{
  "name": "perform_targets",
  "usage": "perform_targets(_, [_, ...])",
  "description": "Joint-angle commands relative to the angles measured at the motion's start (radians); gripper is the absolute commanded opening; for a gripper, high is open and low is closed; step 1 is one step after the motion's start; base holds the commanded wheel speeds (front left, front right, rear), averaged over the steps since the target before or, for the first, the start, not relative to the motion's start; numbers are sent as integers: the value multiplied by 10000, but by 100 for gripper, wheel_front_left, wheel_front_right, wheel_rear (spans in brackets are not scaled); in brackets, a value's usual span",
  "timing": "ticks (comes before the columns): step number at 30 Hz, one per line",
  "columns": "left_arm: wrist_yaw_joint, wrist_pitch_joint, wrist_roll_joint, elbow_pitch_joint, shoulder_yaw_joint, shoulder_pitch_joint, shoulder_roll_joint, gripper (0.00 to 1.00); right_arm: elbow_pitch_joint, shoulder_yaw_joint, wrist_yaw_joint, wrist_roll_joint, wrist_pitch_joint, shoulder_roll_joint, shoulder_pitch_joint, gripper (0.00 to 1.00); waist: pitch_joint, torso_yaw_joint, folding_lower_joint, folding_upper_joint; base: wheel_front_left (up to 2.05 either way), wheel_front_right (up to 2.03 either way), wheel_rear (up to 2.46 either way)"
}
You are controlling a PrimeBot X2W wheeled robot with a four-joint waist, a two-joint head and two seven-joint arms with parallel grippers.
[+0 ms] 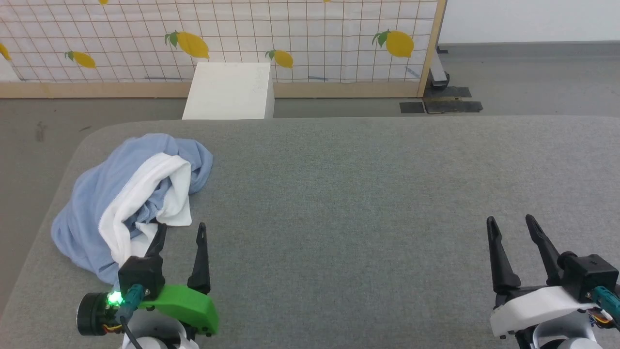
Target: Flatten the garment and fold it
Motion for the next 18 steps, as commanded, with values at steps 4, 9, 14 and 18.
perform_targets(4, [-111,-178,-170,145,25,135,95,100,-6,-81,-7,156,-165,4,236,100,-27,16,0,19,0,0,0])
perform_targets(9, [-180,-279,-267,272,5,157,124,100,33,-128,-8,232,-265,5,317,100,-61,17,0,20,0,0,0])
perform_targets(14, [-262,-425,-357,434,-28,169,195,100,78,-234,-8,358,-412,5,417,100,-93,14,0,22,0,0,0])
perform_targets(18, [-295,-506,-403,509,-28,187,218,100,86,-273,-9,445,-494,5,486,100,-119,4,0,24,0,0,0])
